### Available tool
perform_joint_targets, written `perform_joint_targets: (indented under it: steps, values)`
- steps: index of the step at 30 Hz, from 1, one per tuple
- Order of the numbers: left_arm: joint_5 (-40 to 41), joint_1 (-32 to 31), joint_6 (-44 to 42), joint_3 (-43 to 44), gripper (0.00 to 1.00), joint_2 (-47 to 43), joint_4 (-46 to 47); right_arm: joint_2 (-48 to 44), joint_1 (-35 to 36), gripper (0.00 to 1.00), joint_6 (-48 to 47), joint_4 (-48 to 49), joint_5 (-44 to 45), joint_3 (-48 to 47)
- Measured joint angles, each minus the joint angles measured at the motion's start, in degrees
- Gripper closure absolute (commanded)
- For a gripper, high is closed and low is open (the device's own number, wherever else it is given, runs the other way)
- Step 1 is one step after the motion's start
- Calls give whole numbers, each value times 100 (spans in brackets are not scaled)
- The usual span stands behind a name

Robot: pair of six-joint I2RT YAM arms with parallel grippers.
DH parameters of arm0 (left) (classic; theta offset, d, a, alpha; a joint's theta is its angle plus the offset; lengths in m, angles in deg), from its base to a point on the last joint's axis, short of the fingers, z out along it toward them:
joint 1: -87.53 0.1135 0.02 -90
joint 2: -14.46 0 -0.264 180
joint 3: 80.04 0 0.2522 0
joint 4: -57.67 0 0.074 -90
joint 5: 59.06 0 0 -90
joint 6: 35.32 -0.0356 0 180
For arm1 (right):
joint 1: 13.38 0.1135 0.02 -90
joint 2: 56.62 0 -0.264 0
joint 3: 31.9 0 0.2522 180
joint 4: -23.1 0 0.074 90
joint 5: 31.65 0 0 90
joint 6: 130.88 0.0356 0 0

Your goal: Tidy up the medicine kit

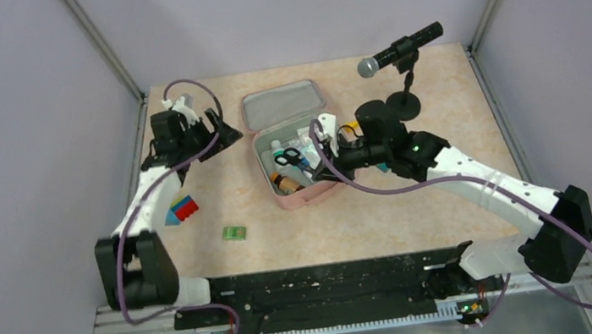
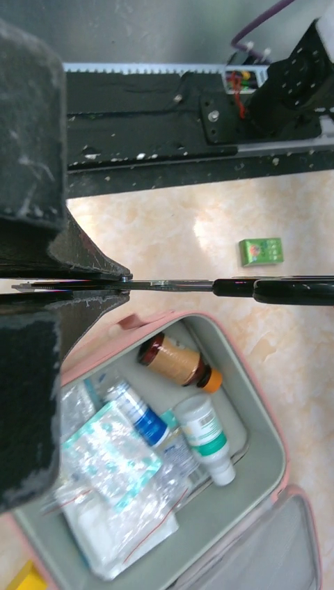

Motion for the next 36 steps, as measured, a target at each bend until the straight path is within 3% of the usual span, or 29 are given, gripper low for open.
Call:
perform_joint_targets:
  steps: [5, 16, 22, 29, 36]
  values:
    - [-437, 299, 938, 826, 20, 2037, 354, -457, -26, 100, -597, -855, 356, 0]
    - [-1338, 638, 3003, 1591, 19, 4441, 2422, -643, -468, 100, -1019, -2017, 914, 444]
    - [-1550, 391, 3554, 2269, 23, 5163, 2793, -535, -929, 100, -1123, -2216, 1012, 828]
    - [-1620, 164, 3567, 3136, 30, 5525, 2900, -315, -990, 100, -1150, -2039, 1067, 1279]
    - [-2046, 306, 3873, 2715, 35, 5342, 3729, 81, -999, 100, -1233, -1432, 1266, 1349]
